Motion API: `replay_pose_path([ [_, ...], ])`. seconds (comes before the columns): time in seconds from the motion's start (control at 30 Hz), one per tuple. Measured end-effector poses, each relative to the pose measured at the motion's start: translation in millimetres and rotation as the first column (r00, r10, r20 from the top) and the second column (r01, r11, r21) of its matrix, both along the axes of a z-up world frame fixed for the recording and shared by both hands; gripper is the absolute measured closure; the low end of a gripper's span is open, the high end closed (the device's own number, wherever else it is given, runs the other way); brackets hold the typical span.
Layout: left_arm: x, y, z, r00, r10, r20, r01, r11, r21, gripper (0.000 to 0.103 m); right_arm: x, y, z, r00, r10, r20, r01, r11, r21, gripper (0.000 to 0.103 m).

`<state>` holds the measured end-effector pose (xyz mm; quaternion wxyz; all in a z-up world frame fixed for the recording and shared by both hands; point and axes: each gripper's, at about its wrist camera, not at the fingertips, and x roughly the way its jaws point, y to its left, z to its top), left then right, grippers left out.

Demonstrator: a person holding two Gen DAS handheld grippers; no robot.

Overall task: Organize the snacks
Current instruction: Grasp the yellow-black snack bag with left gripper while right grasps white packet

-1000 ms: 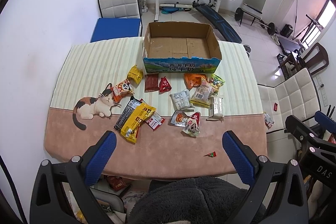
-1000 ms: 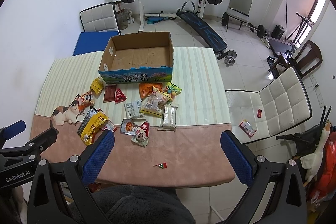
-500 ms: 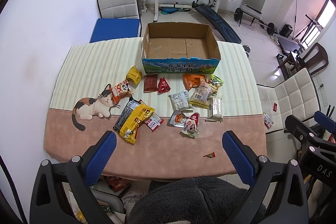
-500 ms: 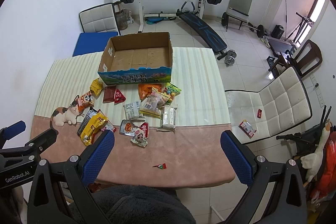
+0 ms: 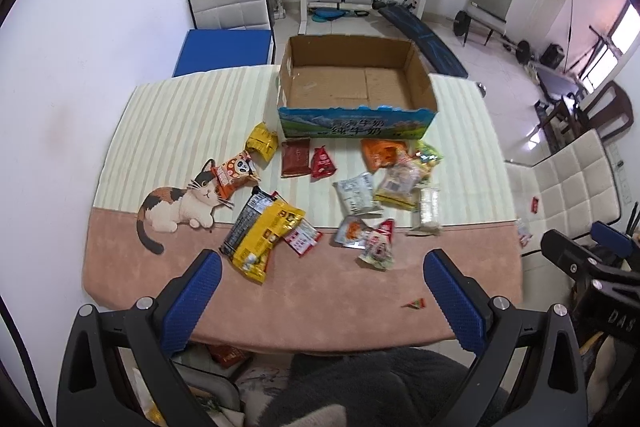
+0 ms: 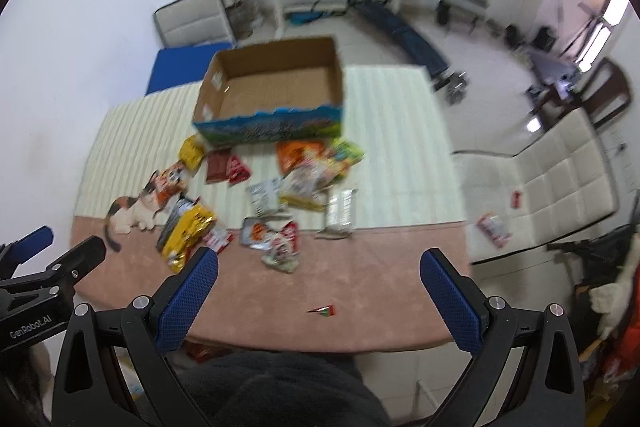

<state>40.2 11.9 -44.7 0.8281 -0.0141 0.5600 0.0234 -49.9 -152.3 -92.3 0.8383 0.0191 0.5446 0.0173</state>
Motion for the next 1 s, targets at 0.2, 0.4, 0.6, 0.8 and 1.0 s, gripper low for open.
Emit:
replay_pose_path([
  [0.2,37,38,-93,0.989,-0.065,-0.134,0.084,0.987,0.139,0.0,58,28,-109,0.974,0.055,-0.22,-0.026,0.991,0.134,0.0],
  [0.4,63,92,-201,0.941,-0.072,-0.331,0.111,0.989,0.101,0.0,88,67,-212,0.927,0.099,-0.361,-0.046,0.987,0.154,0.0],
  [0.6,82,117,-279,0.882,-0.149,-0.447,0.167,0.986,0.001,0.0,102,95,-271,0.882,0.122,-0.455,-0.064,0.988,0.142,0.0],
  [0.8,97,125,-328,0.821,-0.252,-0.513,0.255,0.965,-0.066,0.0,109,118,-297,0.863,0.13,-0.489,-0.078,0.989,0.126,0.0],
  [1.0,97,117,-355,0.78,-0.291,-0.554,0.313,0.948,-0.058,0.0,119,114,-306,0.864,0.079,-0.497,-0.031,0.994,0.105,0.0],
])
